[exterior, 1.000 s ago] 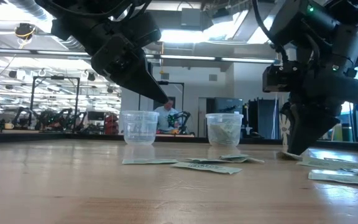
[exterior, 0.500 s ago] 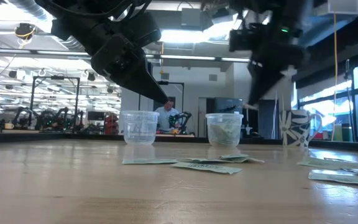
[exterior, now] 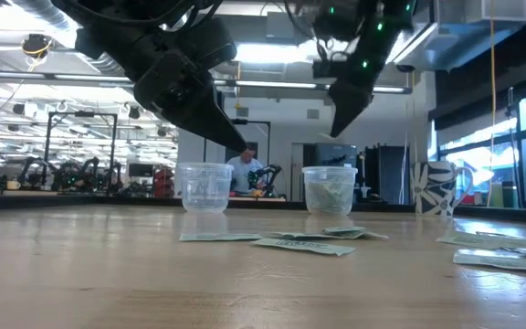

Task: Pick and place Stevia / Truvia into bins
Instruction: Put the stevia packet into the right transparent container

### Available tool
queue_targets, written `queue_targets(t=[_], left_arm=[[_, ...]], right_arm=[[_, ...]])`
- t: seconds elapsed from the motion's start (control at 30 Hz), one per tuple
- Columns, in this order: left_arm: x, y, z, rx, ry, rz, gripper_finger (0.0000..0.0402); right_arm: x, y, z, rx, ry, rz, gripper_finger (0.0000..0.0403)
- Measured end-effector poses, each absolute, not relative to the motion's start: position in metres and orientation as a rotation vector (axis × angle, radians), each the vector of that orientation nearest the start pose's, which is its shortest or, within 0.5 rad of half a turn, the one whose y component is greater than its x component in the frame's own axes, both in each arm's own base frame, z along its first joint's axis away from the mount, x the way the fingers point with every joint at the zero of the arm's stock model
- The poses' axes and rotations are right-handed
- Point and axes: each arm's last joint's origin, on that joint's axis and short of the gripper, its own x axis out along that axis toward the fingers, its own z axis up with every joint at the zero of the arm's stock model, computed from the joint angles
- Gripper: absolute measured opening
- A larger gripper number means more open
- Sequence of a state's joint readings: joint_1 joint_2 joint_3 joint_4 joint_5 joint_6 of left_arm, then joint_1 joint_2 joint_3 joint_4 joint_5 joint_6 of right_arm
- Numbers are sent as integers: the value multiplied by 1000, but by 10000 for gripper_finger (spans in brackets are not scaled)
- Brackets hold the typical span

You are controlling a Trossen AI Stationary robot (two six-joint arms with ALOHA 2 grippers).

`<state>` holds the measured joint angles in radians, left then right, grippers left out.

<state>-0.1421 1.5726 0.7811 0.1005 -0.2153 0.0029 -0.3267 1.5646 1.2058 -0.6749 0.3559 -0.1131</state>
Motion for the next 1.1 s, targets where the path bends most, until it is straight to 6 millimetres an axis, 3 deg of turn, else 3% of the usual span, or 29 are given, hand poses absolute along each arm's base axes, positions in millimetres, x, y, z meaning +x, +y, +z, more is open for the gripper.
queue_targets(t=[0.2, 0.53, 0.87, 1.1], left_arm=[[307, -38, 174, 126, 681, 69, 88], [307, -38, 174, 126, 681, 69, 88], [307, -38, 174, 126, 681, 69, 88], [307, -38, 174, 126, 681, 69, 88]], right_arm=[[287, -136, 237, -15, 1052, -559, 4], [279, -136, 204, -9, 1032, -565, 4], [280, -136, 202, -11, 997, -572, 10], [280, -136, 202, 13, 989, -587, 59]])
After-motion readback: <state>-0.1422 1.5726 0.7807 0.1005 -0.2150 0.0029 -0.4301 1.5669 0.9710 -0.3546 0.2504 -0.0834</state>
